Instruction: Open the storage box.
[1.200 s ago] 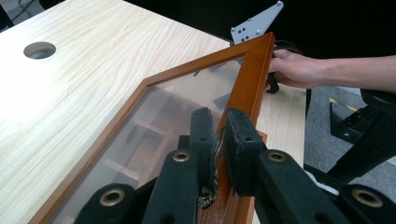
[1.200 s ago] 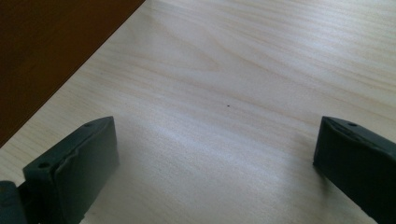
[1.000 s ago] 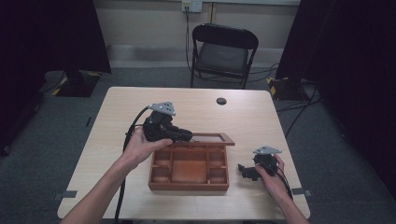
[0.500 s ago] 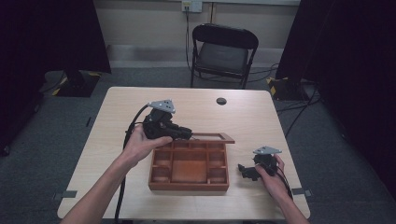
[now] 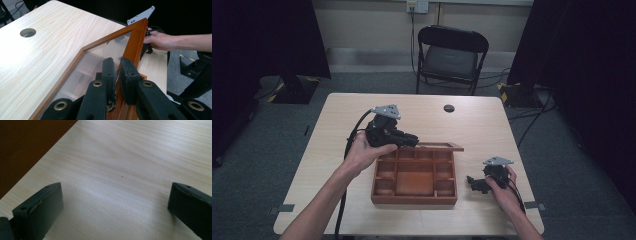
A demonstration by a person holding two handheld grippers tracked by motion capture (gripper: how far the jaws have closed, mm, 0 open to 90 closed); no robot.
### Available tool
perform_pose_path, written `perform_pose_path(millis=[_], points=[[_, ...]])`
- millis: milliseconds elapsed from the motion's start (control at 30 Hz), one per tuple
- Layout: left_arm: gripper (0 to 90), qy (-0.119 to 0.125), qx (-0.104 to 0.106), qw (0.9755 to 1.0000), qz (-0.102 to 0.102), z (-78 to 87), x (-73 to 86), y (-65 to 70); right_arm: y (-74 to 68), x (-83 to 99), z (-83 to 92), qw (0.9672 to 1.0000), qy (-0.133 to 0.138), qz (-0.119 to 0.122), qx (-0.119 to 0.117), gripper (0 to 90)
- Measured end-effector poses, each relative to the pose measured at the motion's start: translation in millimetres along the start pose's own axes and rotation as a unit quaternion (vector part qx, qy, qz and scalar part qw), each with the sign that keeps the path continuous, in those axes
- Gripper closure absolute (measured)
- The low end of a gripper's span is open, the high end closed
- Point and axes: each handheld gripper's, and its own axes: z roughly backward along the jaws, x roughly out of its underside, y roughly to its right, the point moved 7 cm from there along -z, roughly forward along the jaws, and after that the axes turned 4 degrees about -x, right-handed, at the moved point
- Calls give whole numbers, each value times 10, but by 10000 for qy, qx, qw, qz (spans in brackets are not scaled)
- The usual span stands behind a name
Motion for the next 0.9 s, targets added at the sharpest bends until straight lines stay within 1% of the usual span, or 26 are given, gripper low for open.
perform_pose_path(millis=[333,433,467,600,667,733,900], points=[[824,28,-9,10000,45,4,-11,-19,0,0,0,10000,-1,1,-2,0],[825,64,11,10000,68,4,-25,-36,0,0,0,10000,-2,-2,-3,0],[825,30,31,10000,69,9,-27,-41,-1,0,0,10000,-2,-3,-3,0],[826,39,31,9999,111,8,-44,-53,0,0,0,10000,-2,-2,-4,0],[827,84,47,9999,133,5,-49,-61,0,-1,0,10000,-2,-1,-4,0],[827,91,78,9998,127,6,-49,-72,0,-1,-1,10000,-2,-1,-5,0],[827,95,63,9999,115,-5,-50,-71,-1,-1,-1,10000,-2,-2,-5,0]])
